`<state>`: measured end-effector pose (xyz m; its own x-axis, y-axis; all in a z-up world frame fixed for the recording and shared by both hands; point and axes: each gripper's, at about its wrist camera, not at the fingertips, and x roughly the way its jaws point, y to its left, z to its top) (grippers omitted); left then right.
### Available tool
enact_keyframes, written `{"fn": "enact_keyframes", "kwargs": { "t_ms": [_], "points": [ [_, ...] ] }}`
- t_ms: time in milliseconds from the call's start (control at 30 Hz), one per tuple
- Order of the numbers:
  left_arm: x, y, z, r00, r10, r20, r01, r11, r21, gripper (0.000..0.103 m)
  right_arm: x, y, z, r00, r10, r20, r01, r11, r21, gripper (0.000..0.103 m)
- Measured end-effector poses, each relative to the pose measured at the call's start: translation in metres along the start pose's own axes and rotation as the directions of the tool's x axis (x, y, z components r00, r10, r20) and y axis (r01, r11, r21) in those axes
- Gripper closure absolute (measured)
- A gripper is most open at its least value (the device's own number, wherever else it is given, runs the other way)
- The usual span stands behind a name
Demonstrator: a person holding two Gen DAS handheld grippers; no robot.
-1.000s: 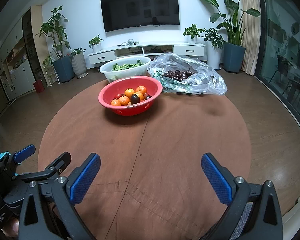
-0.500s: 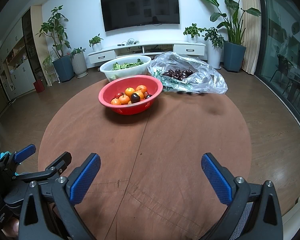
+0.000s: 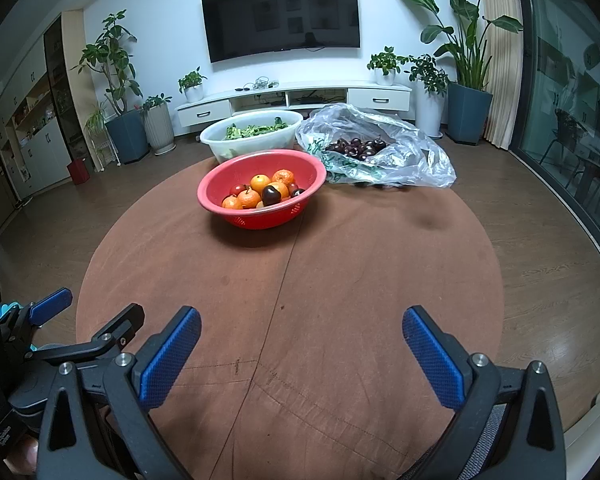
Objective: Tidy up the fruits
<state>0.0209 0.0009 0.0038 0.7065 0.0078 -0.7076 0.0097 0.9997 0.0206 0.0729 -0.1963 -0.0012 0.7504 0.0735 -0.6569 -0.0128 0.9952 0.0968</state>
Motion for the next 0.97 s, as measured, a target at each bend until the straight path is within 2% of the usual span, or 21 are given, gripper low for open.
{"fn": "enact_keyframes", "kwargs": {
  "t_ms": [967],
  "points": [
    [0.0009,-0.0024,-0.0078,1.000,-0.001,0.011,0.001,1.000,0.008,0.000,-0.0024,-0.0006,-0.0008,1.000,0.001,-0.009,-0.001,1.000,0.005,0.000]
  ]
}}
